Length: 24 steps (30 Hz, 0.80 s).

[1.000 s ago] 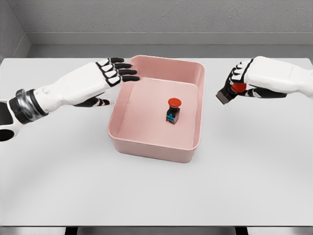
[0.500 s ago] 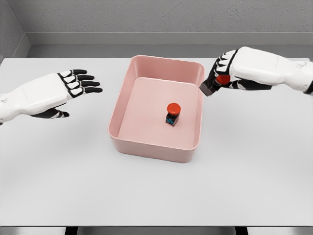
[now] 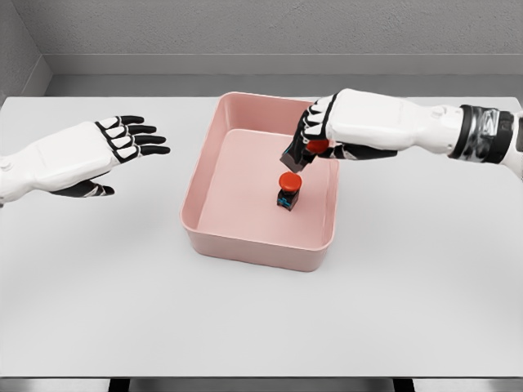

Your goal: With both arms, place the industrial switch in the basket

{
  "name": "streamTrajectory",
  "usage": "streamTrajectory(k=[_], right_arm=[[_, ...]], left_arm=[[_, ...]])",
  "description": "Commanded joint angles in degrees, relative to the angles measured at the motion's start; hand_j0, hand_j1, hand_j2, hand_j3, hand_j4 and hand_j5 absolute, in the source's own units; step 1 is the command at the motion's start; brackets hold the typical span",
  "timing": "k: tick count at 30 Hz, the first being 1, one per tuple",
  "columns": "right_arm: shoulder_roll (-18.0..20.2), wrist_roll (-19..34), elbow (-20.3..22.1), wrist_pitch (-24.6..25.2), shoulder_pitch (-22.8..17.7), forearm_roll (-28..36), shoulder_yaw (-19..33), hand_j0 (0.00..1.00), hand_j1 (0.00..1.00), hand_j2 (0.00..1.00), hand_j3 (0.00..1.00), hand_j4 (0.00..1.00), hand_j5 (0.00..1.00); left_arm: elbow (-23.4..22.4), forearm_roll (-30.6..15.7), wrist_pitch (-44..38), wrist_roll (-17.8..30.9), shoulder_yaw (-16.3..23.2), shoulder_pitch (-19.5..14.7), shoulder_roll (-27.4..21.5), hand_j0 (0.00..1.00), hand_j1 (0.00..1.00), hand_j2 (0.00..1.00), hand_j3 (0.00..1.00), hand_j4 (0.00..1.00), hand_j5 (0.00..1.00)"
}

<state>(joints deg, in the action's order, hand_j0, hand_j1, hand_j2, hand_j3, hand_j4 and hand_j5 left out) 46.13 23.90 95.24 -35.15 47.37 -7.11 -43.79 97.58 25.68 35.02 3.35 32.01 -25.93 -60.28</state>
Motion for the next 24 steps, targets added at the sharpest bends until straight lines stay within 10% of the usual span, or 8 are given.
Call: streamTrajectory(k=[1,8,13,24], right_arm=[[-1.31,0.01,-0.05,0.15,0.26,0.43,-1.82,0.51,0.51,0.51,0.51,0.51,0.51],[-4.56,0.36,-0.23,0.15,2.46,0.08,-4.55,0.52,0.52,0.52,0.52,0.52,0.52],[-5.96,0.01,-0.32,0.15,2.55,-0.01,-4.55,1.0,1.0,1.0,1.0,1.0,1.0],[-1.57,-0.35,-0.76,0.15,2.9,0.26,-0.07,1.0,1.0,1.0,1.0,1.0,1.0]], left_arm=[[-0.02,-0.45,-0.02,-0.01,-0.1,0.0,-0.02,1.0,1.0,1.0,1.0,1.0,1.0],[0.07,-0.37,-0.02,-0.01,0.07,0.17,-0.02,1.0,1.0,1.0,1.0,1.0,1.0],[0.07,-0.37,-0.02,-0.01,-0.1,0.09,-0.1,1.0,1.0,1.0,1.0,1.0,1.0],[0.25,-0.54,-0.02,-0.01,-0.19,0.0,-0.02,1.0,1.0,1.0,1.0,1.0,1.0]])
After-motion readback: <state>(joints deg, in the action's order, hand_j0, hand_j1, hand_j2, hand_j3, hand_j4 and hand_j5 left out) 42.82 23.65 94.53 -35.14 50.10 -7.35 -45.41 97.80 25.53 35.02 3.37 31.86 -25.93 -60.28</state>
